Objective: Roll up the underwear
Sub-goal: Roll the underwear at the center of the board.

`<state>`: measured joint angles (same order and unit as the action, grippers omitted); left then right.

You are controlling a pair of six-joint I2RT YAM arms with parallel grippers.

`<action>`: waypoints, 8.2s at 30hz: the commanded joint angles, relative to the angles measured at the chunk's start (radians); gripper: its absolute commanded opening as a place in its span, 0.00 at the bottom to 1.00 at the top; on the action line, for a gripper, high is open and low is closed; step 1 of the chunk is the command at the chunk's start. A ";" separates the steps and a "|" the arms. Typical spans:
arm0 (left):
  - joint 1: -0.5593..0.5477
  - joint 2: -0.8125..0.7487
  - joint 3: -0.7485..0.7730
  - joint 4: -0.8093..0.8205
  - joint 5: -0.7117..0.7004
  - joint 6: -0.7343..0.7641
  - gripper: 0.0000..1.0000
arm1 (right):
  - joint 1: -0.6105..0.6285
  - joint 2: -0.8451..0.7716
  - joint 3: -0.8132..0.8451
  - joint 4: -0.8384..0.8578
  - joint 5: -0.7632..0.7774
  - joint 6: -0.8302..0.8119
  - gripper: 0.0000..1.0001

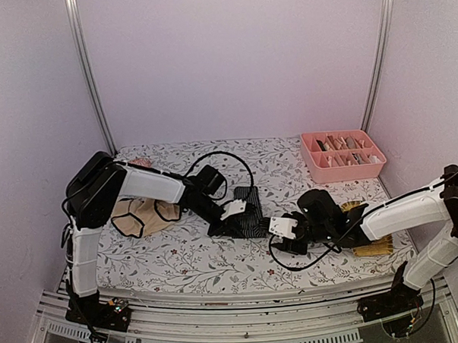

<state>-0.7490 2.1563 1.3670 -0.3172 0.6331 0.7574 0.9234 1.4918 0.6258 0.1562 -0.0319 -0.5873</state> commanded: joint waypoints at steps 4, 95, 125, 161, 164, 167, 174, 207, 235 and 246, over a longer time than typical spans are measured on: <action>0.014 0.106 0.061 -0.271 0.011 -0.031 0.00 | 0.093 0.015 -0.014 0.209 0.102 -0.193 0.58; -0.260 -0.292 -0.655 0.908 -0.557 0.237 0.59 | -0.210 0.684 0.673 -0.708 -0.806 0.350 0.08; -0.267 -0.203 -0.629 0.815 -0.538 0.320 0.36 | -0.238 0.704 0.701 -0.731 -0.791 0.320 0.08; -0.148 -0.114 -0.201 0.084 -0.217 0.002 0.00 | -0.068 -0.023 0.101 -0.153 -0.056 0.196 0.51; -0.128 -0.071 -0.120 -0.035 -0.166 -0.023 0.00 | -0.025 -0.094 -0.005 -0.029 0.007 0.156 0.51; -0.101 -0.020 -0.023 -0.150 -0.103 -0.042 0.00 | 0.007 -0.155 -0.092 0.066 0.054 0.115 0.51; -0.047 0.135 0.216 -0.402 0.001 -0.082 0.00 | 0.127 -0.156 -0.134 0.171 0.177 -0.017 0.51; 0.012 0.359 0.598 -0.752 0.059 -0.070 0.00 | 0.119 0.355 0.184 0.062 0.354 -0.168 0.54; 0.132 -0.152 0.051 -0.102 0.072 -0.147 0.88 | -0.027 0.299 0.323 -0.333 -0.179 0.135 0.04; 0.101 -0.348 -0.259 0.279 0.054 -0.070 0.99 | -0.160 0.426 0.475 -0.522 -0.447 0.230 0.04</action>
<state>-0.6220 1.8400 1.1656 -0.2142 0.6880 0.6430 0.7834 1.8561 1.0630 -0.2489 -0.3378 -0.3954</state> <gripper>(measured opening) 0.986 0.102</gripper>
